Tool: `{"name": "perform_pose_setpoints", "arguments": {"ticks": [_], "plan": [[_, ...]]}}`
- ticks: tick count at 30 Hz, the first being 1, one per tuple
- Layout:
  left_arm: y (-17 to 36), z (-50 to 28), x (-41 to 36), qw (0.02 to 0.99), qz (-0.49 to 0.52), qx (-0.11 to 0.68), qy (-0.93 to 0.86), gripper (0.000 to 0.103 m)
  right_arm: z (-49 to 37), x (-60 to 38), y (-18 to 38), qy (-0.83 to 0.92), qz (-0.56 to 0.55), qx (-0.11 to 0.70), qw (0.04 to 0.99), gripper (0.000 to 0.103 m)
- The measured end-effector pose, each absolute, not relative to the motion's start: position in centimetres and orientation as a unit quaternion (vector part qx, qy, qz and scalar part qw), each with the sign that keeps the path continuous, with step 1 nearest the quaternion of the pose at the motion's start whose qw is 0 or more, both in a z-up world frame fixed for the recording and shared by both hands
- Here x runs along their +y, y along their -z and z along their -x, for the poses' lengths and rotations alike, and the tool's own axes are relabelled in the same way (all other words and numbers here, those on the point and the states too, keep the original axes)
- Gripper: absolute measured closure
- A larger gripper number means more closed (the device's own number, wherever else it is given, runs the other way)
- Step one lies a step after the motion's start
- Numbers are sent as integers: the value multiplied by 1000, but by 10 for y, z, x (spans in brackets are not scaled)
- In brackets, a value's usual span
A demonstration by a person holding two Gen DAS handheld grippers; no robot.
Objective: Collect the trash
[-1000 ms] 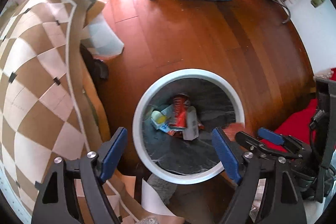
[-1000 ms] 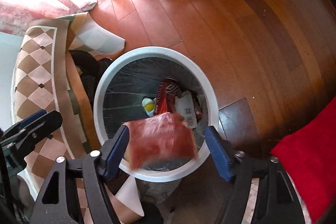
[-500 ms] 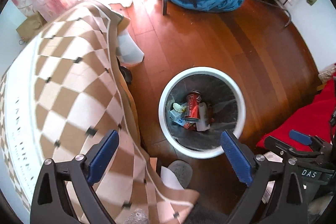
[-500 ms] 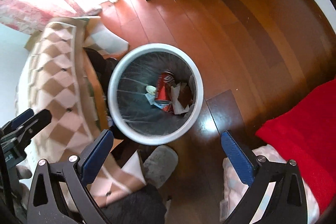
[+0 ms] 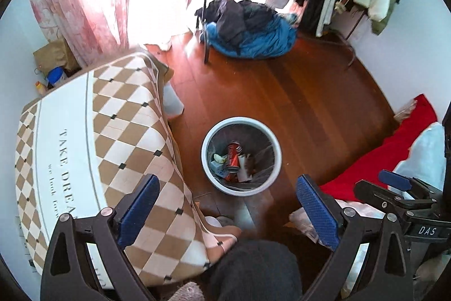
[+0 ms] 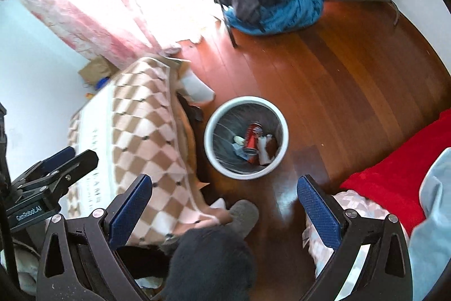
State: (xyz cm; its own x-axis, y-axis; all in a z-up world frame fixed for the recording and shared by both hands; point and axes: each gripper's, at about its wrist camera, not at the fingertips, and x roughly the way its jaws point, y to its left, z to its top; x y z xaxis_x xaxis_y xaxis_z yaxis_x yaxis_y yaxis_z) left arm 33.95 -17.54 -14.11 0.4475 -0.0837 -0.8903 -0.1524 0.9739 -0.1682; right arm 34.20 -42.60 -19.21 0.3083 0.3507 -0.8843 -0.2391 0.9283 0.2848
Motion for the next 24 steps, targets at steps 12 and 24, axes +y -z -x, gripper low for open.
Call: {"name": "perform_pose_setpoints", "arguments": {"ticks": [12,24], "plan": [[65,-284,-175,857,129,498,28,4,-273,-427,105,-242,-70,526,812,0],[42,-258,-174,859,143,489,50,4,-250,-426,80,-260,-71,522,809,0]]}}
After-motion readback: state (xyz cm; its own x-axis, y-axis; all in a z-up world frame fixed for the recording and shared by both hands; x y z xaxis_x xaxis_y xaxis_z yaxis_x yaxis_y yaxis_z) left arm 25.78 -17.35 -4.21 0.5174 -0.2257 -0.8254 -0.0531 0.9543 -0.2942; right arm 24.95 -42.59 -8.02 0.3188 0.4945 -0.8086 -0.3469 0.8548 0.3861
